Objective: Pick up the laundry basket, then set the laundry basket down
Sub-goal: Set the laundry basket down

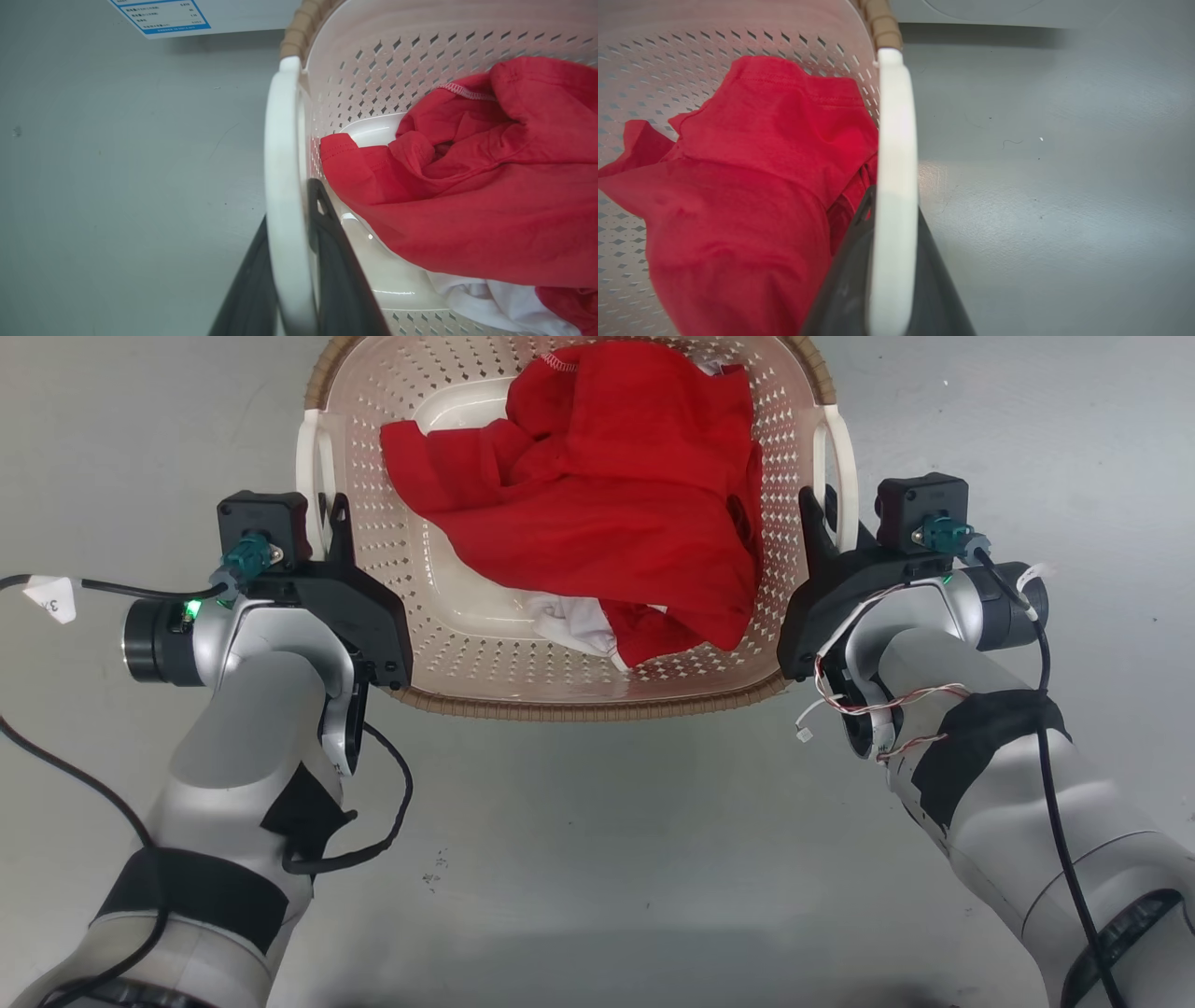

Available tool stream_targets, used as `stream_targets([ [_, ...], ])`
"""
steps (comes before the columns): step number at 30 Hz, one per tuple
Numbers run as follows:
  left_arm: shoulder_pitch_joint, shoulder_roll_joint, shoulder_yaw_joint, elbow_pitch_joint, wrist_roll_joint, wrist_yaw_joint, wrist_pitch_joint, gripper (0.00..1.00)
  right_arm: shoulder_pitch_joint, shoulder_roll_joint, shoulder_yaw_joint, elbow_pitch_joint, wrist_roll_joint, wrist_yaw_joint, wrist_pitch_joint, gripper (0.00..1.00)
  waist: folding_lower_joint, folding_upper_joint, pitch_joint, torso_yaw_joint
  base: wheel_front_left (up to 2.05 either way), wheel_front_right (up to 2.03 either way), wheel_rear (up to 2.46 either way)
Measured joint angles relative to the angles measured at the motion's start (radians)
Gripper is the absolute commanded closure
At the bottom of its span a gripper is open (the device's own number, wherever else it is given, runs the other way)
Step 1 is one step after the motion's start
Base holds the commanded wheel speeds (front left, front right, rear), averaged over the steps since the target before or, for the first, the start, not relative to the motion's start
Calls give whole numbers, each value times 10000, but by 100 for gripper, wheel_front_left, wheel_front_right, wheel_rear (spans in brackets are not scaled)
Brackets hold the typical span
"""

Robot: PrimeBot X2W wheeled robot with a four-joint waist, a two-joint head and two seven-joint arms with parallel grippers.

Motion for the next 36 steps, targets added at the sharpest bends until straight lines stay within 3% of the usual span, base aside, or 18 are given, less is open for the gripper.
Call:
stream_targets([
  [8, -76, 0, -27, 128, 56, 0, -81, 100, 0, -23, 2, -98, 44, -2, -10, 100, 1, 0, 14, -6, 0, 0, 0],
  [12, -135, 2, -40, 192, 67, -4, -163, 100, 24, -17, 40, -84, 90, 0, 40, 52, 3, 1, -3, -24, 0, 0, 0],
  [13, -170, 12, -40, 222, 69, -6, -163, 100, 106, -4, 69, -84, 90, 0, 56, 7, 4, 2, -11, -30, 0, 0, 0],
  [14, -187, 13, -42, 240, 69, -12, -163, 76, 206, 12, 96, -84, 90, 0, 61, 0, 5, 2, -22, -37, 0, 0, 0],
  [15, -190, 13, -46, 251, 69, -12, -165, 30, 294, 25, 115, -84, 90, 0, 86, 0, 5, 2, -35, -44, 0, 0, 0],
  [16, -190, 10, -46, 268, 69, -2, -165, 10, 353, 31, 127, -90, 92, 0, 86, 0, 5, 2, -50, -50, 0, 0, 0],
  [18, -196, 36, -42, 330, 71, 86, -165, 0, 379, 29, 134, -102, 104, 0, 84, 0, 4, 2, -91, -62, 0, 0, 0],
  [36, 49, 217, -54, 545, 117, 52, -345, 0, 907, 36, 205, -199, 303, 0, -6, 0, 3, 2, -1007, -167, 0, 0, 0],
])
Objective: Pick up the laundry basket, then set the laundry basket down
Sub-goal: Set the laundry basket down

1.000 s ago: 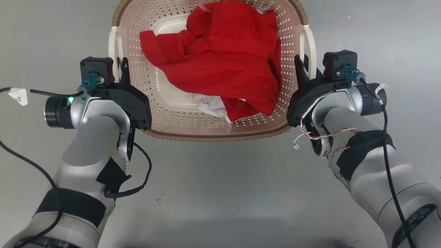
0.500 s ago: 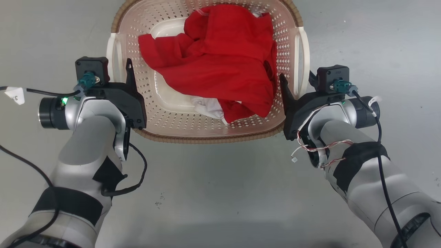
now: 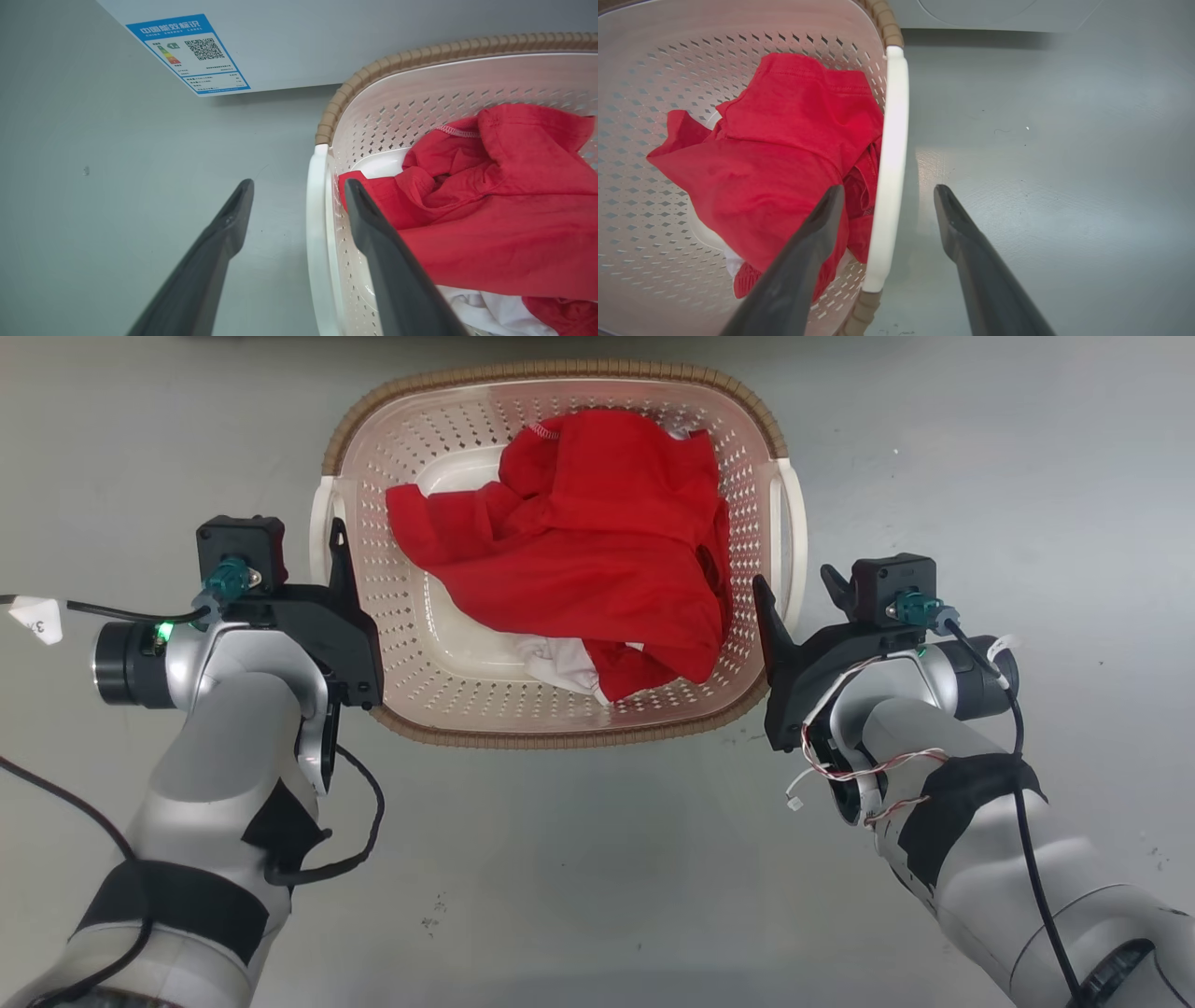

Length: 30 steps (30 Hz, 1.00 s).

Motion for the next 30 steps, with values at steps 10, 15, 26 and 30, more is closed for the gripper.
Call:
stream_targets([
  [10, 824, 35, 65, -182, 121, -339, -96, 0, 494, 4, 65, -98, 8, 0, -104, 0, -1, 0, -901, -87, 0, 0, 0],
  [15, 1470, 23, 359, -780, -6, -416, -96, 0, 635, 6, -88, -50, 21, 6, -186, 0, -2, 0, -1502, -144, 0, 0, 0],
  [26, 3288, -136, 844, -2744, -88, -399, -96, 0, 1240, -23, -731, -562, -282, 61, -188, 0, -2, 0, -3177, -248, 0, 0, 0],
  [30, 3929, -136, 913, -3415, 245, -326, -96, 0, 1707, -136, -984, -924, -481, 61, -188, 0, -3, -1, -3767, -267, 0, 0, 0],
])
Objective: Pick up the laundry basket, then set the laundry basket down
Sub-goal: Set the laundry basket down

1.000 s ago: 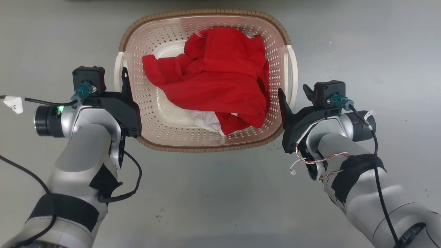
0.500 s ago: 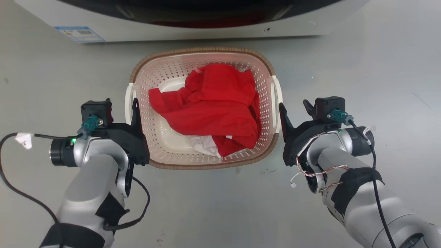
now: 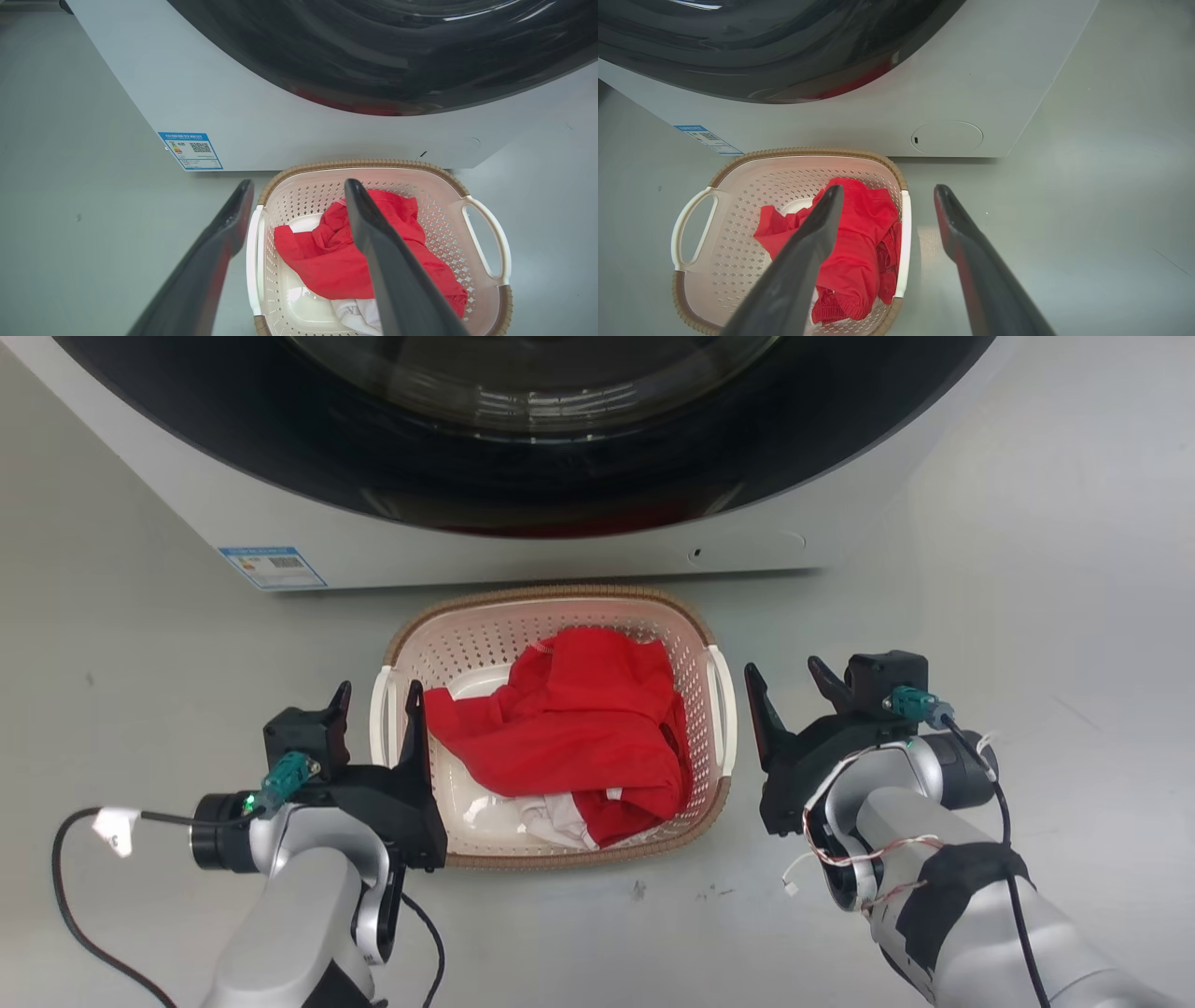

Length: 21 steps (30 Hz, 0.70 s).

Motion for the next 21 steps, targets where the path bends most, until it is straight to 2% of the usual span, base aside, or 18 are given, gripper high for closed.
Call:
stream_targets([
  [11, 2314, 121, 330, -1685, 648, 176, 0, 0, 2084, -339, -1147, -1285, -625, -2, 0, 0, -1, 0, -1635, -15, 0, 0, 0],
  [21, 4390, 178, 775, -3129, 988, 276, 0, 0, 4082, -437, -2485, -2554, -1722, -17, 0, 0, -1, 0, -3031, -35, 0, 0, 0],
])
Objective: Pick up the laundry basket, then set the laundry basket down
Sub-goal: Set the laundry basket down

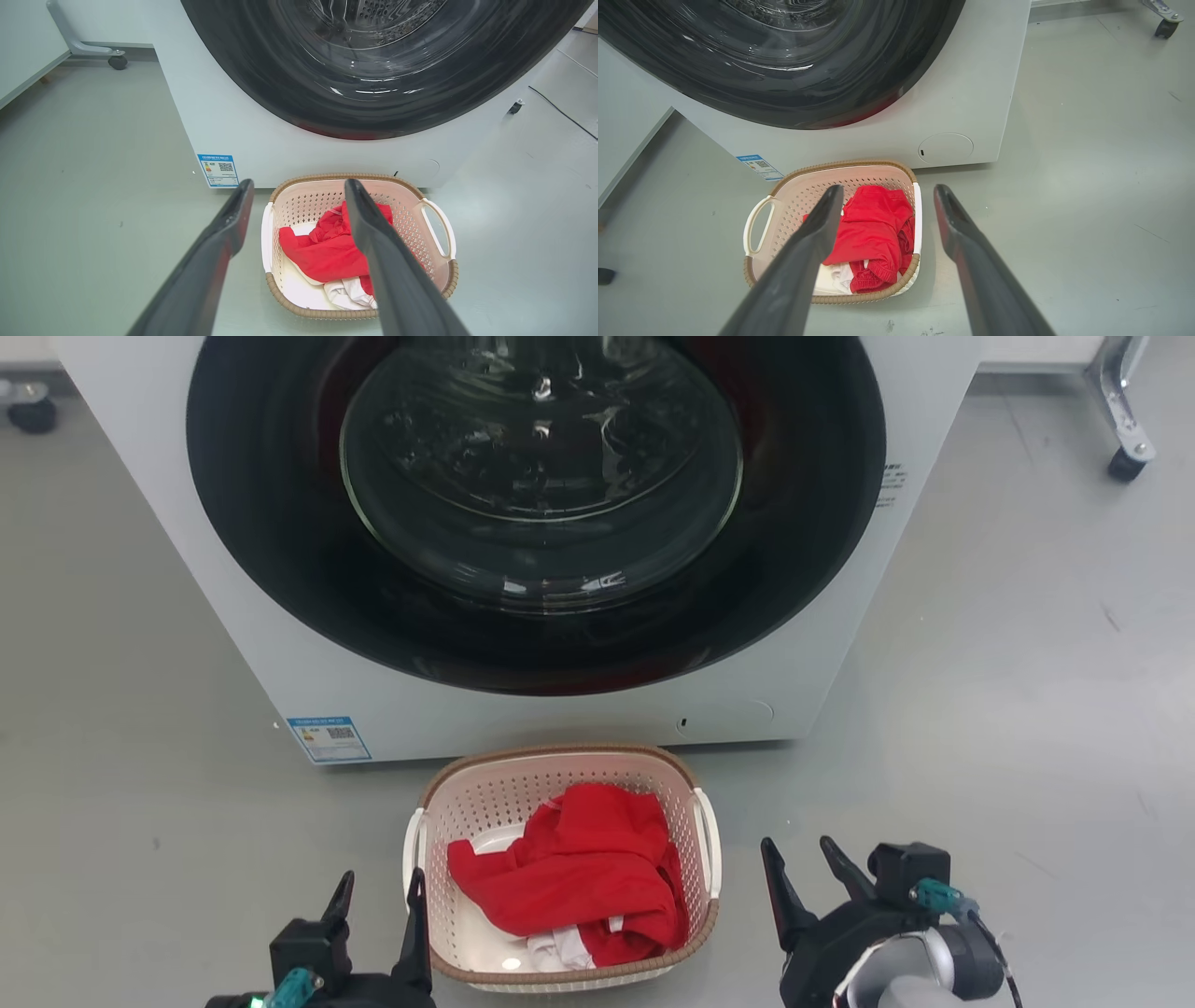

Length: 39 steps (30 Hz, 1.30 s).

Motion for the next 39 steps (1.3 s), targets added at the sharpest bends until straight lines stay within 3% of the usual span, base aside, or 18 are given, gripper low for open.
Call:
stream_targets([
  [17, 2334, -12, 677, -2130, 842, 79, 0, 0, 3045, 88, -2355, -2393, -2502, 0, 2, 0, 1, 0, -1447, -76, 0, 0, 0],
  [39, 3122, -236, 1254, -3923, 1611, 81, 0, 0, 4863, 500, -4397, -5085, -4984, 0, 0, 0, 4, 1, -1456, -54, 0, 0, 0],
])
